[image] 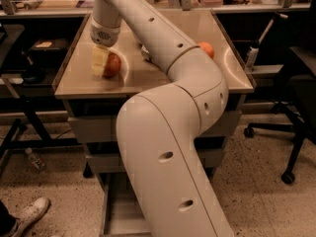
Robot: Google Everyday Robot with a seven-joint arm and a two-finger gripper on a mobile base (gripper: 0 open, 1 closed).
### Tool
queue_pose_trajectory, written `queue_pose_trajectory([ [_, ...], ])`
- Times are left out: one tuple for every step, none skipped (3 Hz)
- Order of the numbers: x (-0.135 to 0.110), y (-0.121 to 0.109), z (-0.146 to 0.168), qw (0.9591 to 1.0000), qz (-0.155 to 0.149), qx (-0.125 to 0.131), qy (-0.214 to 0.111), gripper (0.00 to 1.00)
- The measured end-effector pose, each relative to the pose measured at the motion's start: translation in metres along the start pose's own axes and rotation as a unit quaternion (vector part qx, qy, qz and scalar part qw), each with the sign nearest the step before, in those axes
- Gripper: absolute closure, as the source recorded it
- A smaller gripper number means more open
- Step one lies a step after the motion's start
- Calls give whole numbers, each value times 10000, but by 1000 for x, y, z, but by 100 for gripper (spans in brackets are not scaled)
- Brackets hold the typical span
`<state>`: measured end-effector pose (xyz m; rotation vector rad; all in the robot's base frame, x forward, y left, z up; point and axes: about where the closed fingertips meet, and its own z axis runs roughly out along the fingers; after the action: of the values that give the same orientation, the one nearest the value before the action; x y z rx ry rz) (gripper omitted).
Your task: Place apple into bottom drawer
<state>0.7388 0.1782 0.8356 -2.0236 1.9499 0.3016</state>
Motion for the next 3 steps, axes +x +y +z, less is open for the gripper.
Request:
queue_pose_trajectory([
  [30, 0, 3, 9996, 226, -39, -151, 0],
  [29, -1, 5, 9996, 226, -33, -157, 0],
  [29, -1, 5, 9996, 226, -33, -157, 19],
])
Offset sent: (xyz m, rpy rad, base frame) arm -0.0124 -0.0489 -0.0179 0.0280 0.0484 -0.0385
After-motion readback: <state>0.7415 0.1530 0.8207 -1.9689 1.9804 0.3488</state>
